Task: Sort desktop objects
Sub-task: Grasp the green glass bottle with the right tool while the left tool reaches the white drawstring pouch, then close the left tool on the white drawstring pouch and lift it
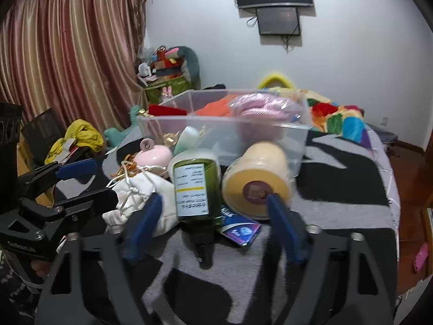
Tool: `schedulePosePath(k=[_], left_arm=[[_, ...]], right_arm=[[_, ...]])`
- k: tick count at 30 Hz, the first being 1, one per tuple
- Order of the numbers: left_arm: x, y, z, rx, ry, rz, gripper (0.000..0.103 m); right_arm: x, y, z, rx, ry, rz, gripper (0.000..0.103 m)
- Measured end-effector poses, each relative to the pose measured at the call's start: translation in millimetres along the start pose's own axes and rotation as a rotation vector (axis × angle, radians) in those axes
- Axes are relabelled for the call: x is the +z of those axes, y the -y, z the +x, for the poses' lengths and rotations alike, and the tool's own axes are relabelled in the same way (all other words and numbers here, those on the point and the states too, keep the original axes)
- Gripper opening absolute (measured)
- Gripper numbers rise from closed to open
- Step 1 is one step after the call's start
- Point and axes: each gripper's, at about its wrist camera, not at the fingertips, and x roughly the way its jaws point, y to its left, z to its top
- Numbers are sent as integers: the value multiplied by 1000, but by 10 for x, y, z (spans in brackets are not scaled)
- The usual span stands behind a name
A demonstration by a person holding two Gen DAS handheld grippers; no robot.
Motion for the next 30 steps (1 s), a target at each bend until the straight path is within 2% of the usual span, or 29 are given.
schedulePosePath(k=[2, 9, 11, 21, 25, 30], left_arm=[[-26, -41, 29, 2, -13, -18, 95], [-153, -127, 118, -12, -62, -67, 95], [-186, -111, 134, -20, -74, -76, 95], [-234, -9, 210, -50, -120, -92, 95], [-263, 126, 300, -56, -150, -57, 95], [-249, 280, 427, -16, -159, -4, 96]], right_arm=[[-2, -9, 78, 28, -24, 7, 59], [9, -5, 244, 85, -56, 41, 53], [11, -18, 294, 100, -67, 43, 42], [-82, 82, 100, 117, -21, 89, 40], [-98, 109, -34, 110, 11, 96, 40], [-100, 131, -150, 93, 42, 86, 39]])
